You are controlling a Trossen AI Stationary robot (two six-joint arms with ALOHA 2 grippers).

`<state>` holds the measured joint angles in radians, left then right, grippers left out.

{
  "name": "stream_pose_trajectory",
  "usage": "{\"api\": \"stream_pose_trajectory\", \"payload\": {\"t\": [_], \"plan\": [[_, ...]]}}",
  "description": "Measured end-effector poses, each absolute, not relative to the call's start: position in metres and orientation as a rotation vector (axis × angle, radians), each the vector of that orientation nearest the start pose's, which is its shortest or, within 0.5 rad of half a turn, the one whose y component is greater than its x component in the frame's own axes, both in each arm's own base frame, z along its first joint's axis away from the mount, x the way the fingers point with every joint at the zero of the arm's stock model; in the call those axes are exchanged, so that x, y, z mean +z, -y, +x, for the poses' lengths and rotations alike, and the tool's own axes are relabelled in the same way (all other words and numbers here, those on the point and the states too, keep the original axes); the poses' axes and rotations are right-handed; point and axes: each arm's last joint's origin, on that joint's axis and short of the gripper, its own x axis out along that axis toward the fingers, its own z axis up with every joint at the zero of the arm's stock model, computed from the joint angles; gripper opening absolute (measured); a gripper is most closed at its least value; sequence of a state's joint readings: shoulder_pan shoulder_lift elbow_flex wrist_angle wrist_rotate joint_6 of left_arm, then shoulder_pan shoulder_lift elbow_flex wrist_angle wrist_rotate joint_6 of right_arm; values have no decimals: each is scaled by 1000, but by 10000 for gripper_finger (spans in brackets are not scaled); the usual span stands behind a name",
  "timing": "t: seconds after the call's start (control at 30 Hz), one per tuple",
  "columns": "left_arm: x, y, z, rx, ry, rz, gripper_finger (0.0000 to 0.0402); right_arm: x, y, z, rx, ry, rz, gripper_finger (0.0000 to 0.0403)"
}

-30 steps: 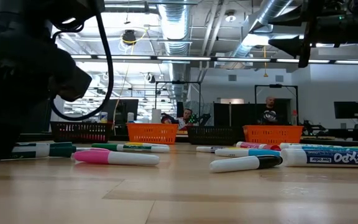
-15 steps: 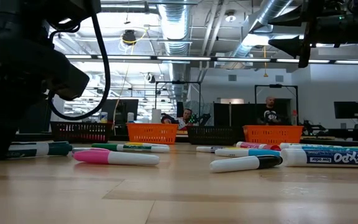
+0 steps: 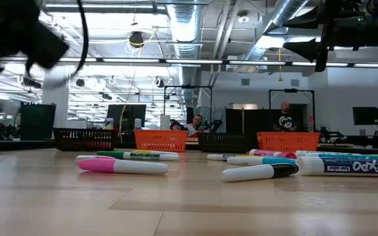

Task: Pick & Place Markers
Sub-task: Put the large green marker pen into the left orange bin

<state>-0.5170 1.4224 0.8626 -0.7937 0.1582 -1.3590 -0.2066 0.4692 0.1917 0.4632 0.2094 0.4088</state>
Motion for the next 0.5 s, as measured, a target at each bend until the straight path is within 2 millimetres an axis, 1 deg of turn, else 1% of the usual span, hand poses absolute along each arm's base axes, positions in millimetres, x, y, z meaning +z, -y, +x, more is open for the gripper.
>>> {"api": "stream_pose_trajectory", "payload": {"t": [0.07,0.17,0.23,0.3,0.4,0.5], "plan": [[204,120,205,400,-1390,-876,61,230,33,127,-373,259,402,254],[218,115,200,386,-1281,-879,61,230,33,127,-373,257,403,254],[229,112,199,360,-1172,-884,61,230,33,127,-374,256,403,254],[238,109,199,338,-1062,-852,61,230,33,127,-374,255,403,254],[255,106,202,260,-878,-796,61,230,33,127,-373,256,403,254],[267,103,207,195,-742,-727,63,230,33,127,-374,256,403,254]]}}
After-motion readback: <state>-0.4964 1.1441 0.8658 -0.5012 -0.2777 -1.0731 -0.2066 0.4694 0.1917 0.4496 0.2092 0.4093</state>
